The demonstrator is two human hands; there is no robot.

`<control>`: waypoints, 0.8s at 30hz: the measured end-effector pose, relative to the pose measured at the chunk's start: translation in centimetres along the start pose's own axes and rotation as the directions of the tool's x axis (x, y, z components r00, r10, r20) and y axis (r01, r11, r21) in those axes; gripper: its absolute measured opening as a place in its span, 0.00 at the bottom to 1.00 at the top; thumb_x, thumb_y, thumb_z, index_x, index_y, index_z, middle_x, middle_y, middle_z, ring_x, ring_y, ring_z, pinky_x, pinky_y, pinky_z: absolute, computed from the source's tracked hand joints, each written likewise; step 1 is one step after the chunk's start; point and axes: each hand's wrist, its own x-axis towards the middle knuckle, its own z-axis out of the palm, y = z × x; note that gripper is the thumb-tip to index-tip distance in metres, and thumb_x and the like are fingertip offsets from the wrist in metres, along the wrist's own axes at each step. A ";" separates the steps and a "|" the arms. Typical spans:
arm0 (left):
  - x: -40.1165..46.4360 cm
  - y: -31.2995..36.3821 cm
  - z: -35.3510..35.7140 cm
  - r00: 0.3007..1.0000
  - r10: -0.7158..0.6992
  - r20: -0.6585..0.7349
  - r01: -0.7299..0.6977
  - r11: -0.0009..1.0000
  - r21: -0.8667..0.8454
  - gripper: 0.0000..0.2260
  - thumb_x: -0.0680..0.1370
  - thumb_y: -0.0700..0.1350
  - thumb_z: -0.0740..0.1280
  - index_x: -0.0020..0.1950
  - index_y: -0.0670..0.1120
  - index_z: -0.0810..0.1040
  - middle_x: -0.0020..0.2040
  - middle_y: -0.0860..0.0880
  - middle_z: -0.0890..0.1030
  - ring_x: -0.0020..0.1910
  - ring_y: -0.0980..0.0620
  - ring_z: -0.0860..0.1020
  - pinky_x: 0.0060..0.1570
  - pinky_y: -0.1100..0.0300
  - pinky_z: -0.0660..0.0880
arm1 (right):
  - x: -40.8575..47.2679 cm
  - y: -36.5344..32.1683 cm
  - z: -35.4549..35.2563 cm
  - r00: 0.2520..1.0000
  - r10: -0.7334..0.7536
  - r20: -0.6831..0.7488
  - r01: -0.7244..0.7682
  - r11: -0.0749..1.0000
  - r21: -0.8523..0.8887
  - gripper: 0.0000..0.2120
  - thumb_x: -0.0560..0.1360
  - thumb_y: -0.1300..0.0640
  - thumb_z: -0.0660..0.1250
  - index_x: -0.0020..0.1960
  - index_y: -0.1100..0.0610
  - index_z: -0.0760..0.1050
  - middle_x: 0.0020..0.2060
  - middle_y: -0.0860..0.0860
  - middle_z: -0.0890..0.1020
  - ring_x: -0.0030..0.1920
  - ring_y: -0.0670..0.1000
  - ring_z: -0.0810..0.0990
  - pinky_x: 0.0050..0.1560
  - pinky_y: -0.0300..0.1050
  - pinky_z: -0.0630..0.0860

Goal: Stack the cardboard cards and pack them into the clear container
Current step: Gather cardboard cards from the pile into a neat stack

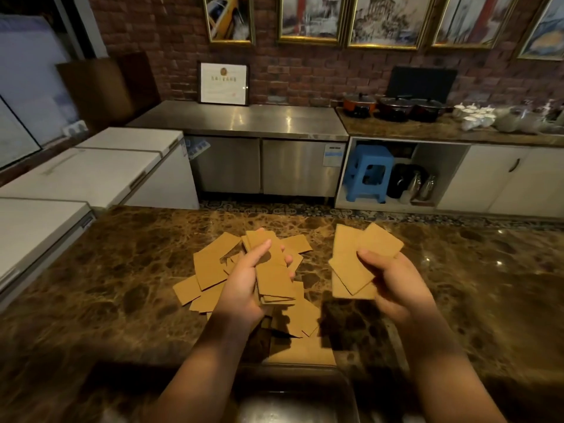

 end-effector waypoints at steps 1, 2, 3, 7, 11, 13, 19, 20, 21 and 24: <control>-0.2 0.0 0.3 1.000 0.001 0.022 -0.001 1.000 -0.010 0.29 0.75 0.47 0.71 0.76 0.48 0.70 0.58 0.39 0.78 0.44 0.43 0.81 0.41 0.49 0.80 | -0.3 -0.2 1.0 0.999 0.019 0.042 -0.020 0.999 0.030 0.15 0.76 0.65 0.70 0.61 0.54 0.76 0.54 0.57 0.84 0.54 0.59 0.84 0.37 0.51 0.83; -0.3 0.0 0.5 0.999 0.006 0.045 -0.005 1.000 -0.021 0.30 0.73 0.47 0.72 0.75 0.50 0.71 0.59 0.40 0.80 0.46 0.43 0.82 0.42 0.47 0.81 | -0.4 -0.2 2.0 0.997 0.020 0.073 -0.024 0.999 0.049 0.16 0.75 0.66 0.70 0.61 0.54 0.76 0.54 0.57 0.84 0.53 0.59 0.84 0.38 0.52 0.83; -0.3 0.1 0.7 0.998 0.017 0.063 -0.016 1.000 -0.018 0.29 0.72 0.46 0.73 0.73 0.52 0.73 0.60 0.41 0.82 0.50 0.42 0.84 0.44 0.45 0.81 | -0.6 -0.1 3.0 0.995 0.013 0.102 -0.020 0.998 0.061 0.16 0.75 0.67 0.70 0.59 0.54 0.76 0.52 0.57 0.85 0.51 0.59 0.85 0.37 0.52 0.84; -0.8 0.7 0.7 0.982 0.152 0.113 -0.164 0.981 0.102 0.27 0.67 0.37 0.74 0.64 0.58 0.80 0.55 0.44 0.86 0.52 0.40 0.85 0.41 0.45 0.83 | -0.9 1.0 5.5 0.982 -0.021 0.187 0.013 0.999 0.044 0.15 0.73 0.66 0.72 0.57 0.55 0.77 0.42 0.54 0.88 0.42 0.54 0.88 0.34 0.49 0.84; -1.1 1.5 -0.1 0.974 0.199 0.104 -0.221 0.935 0.276 0.31 0.65 0.36 0.73 0.62 0.63 0.80 0.60 0.45 0.82 0.52 0.40 0.84 0.40 0.46 0.82 | -0.8 1.6 6.2 0.959 -0.048 0.279 0.063 0.997 -0.044 0.16 0.73 0.63 0.74 0.59 0.55 0.77 0.43 0.51 0.88 0.43 0.52 0.88 0.36 0.48 0.84; -1.3 1.6 -0.3 0.972 0.203 0.117 -0.229 0.930 0.289 0.31 0.64 0.37 0.73 0.62 0.64 0.79 0.63 0.43 0.79 0.55 0.37 0.82 0.41 0.46 0.82 | -0.9 1.8 6.2 0.958 -0.022 0.285 0.037 0.998 -0.046 0.17 0.73 0.62 0.74 0.60 0.55 0.77 0.43 0.52 0.88 0.44 0.52 0.88 0.36 0.47 0.84; -2.3 1.2 -1.7 0.937 0.315 0.148 -0.347 0.811 0.471 0.25 0.69 0.40 0.72 0.67 0.51 0.77 0.57 0.45 0.85 0.52 0.51 0.86 0.44 0.56 0.83 | -1.3 1.5 6.2 0.979 0.075 0.192 -0.101 0.987 0.129 0.11 0.75 0.65 0.71 0.55 0.58 0.74 0.49 0.59 0.85 0.48 0.59 0.86 0.35 0.53 0.83; -2.5 1.1 -2.0 0.926 0.349 0.147 -0.369 0.745 0.556 0.26 0.70 0.42 0.72 0.68 0.47 0.76 0.58 0.44 0.84 0.55 0.51 0.85 0.49 0.54 0.83 | -1.5 1.3 6.1 0.980 0.080 0.184 -0.111 0.980 0.167 0.12 0.75 0.65 0.70 0.55 0.58 0.74 0.51 0.60 0.84 0.50 0.60 0.85 0.40 0.56 0.83; -2.5 1.1 -2.0 0.928 0.347 0.137 -0.357 0.719 0.597 0.28 0.69 0.44 0.72 0.69 0.45 0.75 0.61 0.43 0.83 0.58 0.48 0.83 0.56 0.48 0.81 | -1.5 1.1 6.0 0.980 0.078 0.184 -0.114 0.975 0.193 0.12 0.75 0.65 0.70 0.56 0.58 0.73 0.52 0.61 0.84 0.52 0.61 0.84 0.45 0.59 0.83; -1.7 1.2 -1.0 0.948 0.313 0.057 -0.292 0.786 0.545 0.26 0.69 0.42 0.73 0.67 0.54 0.75 0.63 0.41 0.81 0.56 0.42 0.83 0.50 0.41 0.82 | -1.7 1.0 5.9 0.982 0.034 0.185 -0.064 0.985 0.158 0.10 0.76 0.63 0.69 0.55 0.57 0.74 0.52 0.59 0.85 0.54 0.60 0.83 0.53 0.60 0.80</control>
